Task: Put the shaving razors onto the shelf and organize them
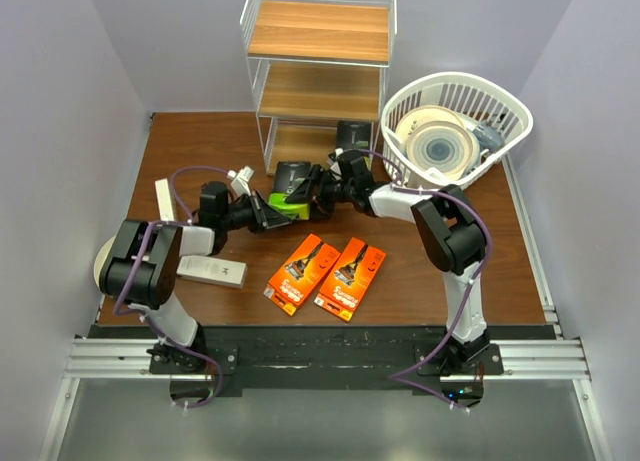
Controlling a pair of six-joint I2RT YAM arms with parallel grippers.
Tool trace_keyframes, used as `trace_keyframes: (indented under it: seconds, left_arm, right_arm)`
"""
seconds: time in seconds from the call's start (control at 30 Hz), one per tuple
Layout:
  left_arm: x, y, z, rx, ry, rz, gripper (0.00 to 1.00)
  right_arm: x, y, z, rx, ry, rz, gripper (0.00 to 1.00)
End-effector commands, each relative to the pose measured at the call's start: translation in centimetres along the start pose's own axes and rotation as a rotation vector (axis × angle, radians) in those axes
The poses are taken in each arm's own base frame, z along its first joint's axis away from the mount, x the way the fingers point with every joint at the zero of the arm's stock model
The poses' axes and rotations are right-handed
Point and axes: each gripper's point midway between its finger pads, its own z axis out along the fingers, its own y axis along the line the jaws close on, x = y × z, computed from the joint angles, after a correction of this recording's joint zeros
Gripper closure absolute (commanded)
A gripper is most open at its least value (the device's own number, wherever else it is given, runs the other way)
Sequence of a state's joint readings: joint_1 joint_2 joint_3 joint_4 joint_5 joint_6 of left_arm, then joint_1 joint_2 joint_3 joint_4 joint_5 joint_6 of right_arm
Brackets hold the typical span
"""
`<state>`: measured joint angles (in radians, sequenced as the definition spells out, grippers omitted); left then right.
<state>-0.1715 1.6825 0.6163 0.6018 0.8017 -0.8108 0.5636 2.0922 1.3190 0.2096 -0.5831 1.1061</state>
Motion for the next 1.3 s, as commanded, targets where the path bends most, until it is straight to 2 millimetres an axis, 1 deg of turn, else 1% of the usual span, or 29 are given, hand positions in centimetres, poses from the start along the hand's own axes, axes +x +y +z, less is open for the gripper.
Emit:
trace_keyframes:
  seconds: [0.0,0.13,0.17,0.2,0.23,0.27,0.3,0.33,0.37,0.4,0.43,0.47,0.5,0.53,0.57,0.6,0.63,0.67,0.7,0.73,0.8,0.83,0.87,0.9,0.97,1.0,1.03,1.07,1.27]
  left_arm:
    - [-3.6,-4.0,0.2,0.081,-0.081,0.199,1.00]
    - [-4.7,-3.2,0.4,0.034,-0.098,0.215,1.00]
    - [-5.2,-2.7,0.4,0.013,-0.115,0.212,1.00]
    - [-5.6,-2.3,0.4,0.002,-0.126,0.212,1.00]
    - [-6.3,-2.2,0.4,-0.003,-0.137,0.208,1.00]
    - [-6.5,-1.4,0.7,-0.020,-0.138,0.193,1.00]
    - [-7.1,-1.4,0.9,-0.025,-0.146,0.191,1.00]
    - [-7.4,-0.4,1.1,-0.042,-0.145,0.163,1.00]
    - [-7.6,0.0,1.2,-0.048,-0.147,0.152,1.00]
    - [-8.2,0.1,1.5,-0.047,-0.156,0.141,1.00]
    - [-8.5,1.1,1.7,-0.060,-0.153,0.121,1.00]
    - [-8.8,1.3,2.0,-0.057,-0.152,0.120,1.00]
    - [-9.6,1.2,2.3,-0.051,-0.151,0.125,1.00]
    - [-9.7,2.4,2.6,-0.063,-0.136,0.107,1.00]
    - [-10.1,2.7,2.8,-0.065,-0.140,0.101,1.00]
    - [-11.1,2.6,2.9,-0.055,-0.161,0.103,1.00]
    - [-11.5,3.7,2.9,-0.070,-0.174,0.083,1.00]
    - [-11.9,3.9,2.9,-0.070,-0.185,0.074,1.00]
    - [-12.8,3.7,3.1,-0.059,-0.201,0.067,1.00]
    - [-12.9,4.4,3.3,-0.064,-0.203,0.047,1.00]
    - [-13.8,4.2,3.6,-0.048,-0.228,0.032,1.00]
    - [-13.8,4.7,3.8,-0.052,-0.233,0.012,1.00]
    - [-14.0,4.8,4.0,-0.047,-0.239,0.001,1.00]
    - [-14.4,4.4,4.2,-0.027,-0.255,-0.021,1.00]
    - [-14.5,5.2,4.4,-0.035,-0.278,-0.058,1.00]
    - [-14.9,5.0,4.5,-0.022,-0.297,-0.078,1.00]
    - [-14.8,5.5,4.8,-0.025,-0.302,-0.097,1.00]
    - [-14.9,5.5,5.0,-0.018,-0.308,-0.106,1.00]
    - [-15.3,4.9,6.3,0.031,-0.353,-0.169,1.00]
  right_arm:
    - [-0.5,7.6,0.2,-0.217,-0.026,-0.290,0.40]
    - [-1.2,7.3,0.9,-0.199,-0.042,-0.299,0.39]
    - [-1.4,7.8,1.1,-0.207,-0.049,-0.311,0.39]
    - [-1.7,7.1,1.6,-0.191,-0.049,-0.302,0.39]
    - [-1.8,7.1,1.9,-0.189,-0.051,-0.311,0.39]
    - [-2.2,7.5,2.1,-0.192,-0.057,-0.318,0.39]
    - [-2.3,6.7,2.8,-0.178,-0.050,-0.312,0.37]
    - [-2.6,6.3,3.2,-0.160,-0.062,-0.312,0.34]
    - [-2.9,6.0,3.5,-0.140,-0.065,-0.306,0.31]
    - [-3.1,5.4,3.8,-0.120,-0.071,-0.301,0.22]
    - [-3.4,5.2,3.9,-0.106,-0.080,-0.313,0.19]
    - [-3.6,4.7,3.9,-0.085,-0.084,-0.312,0.16]
    - [-3.7,4.6,3.7,-0.079,-0.089,-0.314,0.11]
    - [-3.7,5.1,3.2,-0.083,-0.094,-0.328,0.08]
    - [-3.2,4.5,3.0,-0.068,-0.085,-0.323,0.06]
    - [-3.1,4.5,2.7,-0.061,-0.086,-0.326,0.04]
    - [-3.1,5.0,2.0,-0.062,-0.093,-0.335,0.02]
    - [-2.7,4.2,1.6,-0.033,-0.090,-0.322,0.01]
    - [-2.6,4.1,1.1,-0.021,-0.093,-0.322,0.01]
    - [-2.5,3.9,0.7,-0.009,-0.094,-0.332,0.01]
    - [-1.9,3.9,-0.8,0.005,-0.079,-0.330,0.01]
    - [-1.7,3.9,-1.4,0.008,-0.075,-0.339,0.01]
    - [-1.1,3.8,-2.3,0.022,-0.061,-0.336,0.01]
    - [-1.1,3.6,-3.0,0.027,-0.055,-0.334,0.01]
    - [-0.6,3.2,-4.4,0.048,-0.044,-0.352,0.01]
    - [-0.8,3.0,-4.9,0.056,-0.045,-0.356,0.01]
    - [-0.8,2.7,-5.2,0.070,-0.047,-0.377,0.01]
    - [-0.7,2.3,-5.7,0.088,-0.045,-0.375,0.01]
    - [-1.6,2.3,-7.8,0.109,-0.062,-0.439,0.01]
